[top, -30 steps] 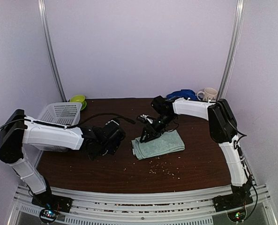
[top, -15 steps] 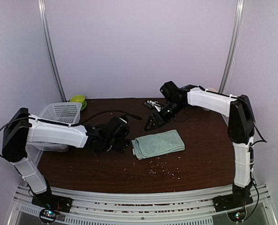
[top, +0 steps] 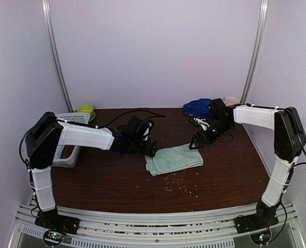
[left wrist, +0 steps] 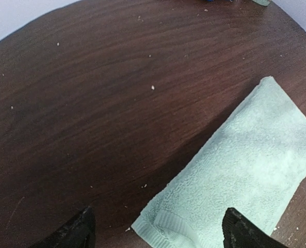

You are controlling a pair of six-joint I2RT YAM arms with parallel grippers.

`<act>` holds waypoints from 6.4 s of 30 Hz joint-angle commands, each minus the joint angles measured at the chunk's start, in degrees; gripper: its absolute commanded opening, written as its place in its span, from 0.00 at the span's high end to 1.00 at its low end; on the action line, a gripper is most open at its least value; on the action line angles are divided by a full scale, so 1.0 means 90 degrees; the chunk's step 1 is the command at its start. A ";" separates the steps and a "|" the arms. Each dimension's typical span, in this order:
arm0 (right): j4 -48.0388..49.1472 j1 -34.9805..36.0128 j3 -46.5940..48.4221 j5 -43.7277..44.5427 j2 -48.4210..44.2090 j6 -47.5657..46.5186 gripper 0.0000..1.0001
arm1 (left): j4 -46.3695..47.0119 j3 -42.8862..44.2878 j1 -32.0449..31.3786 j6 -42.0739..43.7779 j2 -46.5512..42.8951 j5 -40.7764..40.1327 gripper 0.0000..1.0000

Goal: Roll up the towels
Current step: Smooth out the towel at the center of the board.

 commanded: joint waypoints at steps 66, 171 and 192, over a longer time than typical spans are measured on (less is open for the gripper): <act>0.0693 0.0011 -0.0406 0.0145 0.0399 -0.0311 0.16 | 0.0126 -0.0607 0.0397 -0.0591 -0.0247 0.0439 0.48; 0.1551 -0.0010 -0.0577 -0.0791 0.1321 0.0477 0.16 | 0.0965 -0.2509 -0.0687 -0.3208 -0.1058 0.0906 0.96; -0.0213 -0.0014 -0.0124 -0.1608 -0.0023 -0.1064 0.11 | 0.0076 -0.1499 -0.0579 -0.2164 -0.1647 -0.0330 0.24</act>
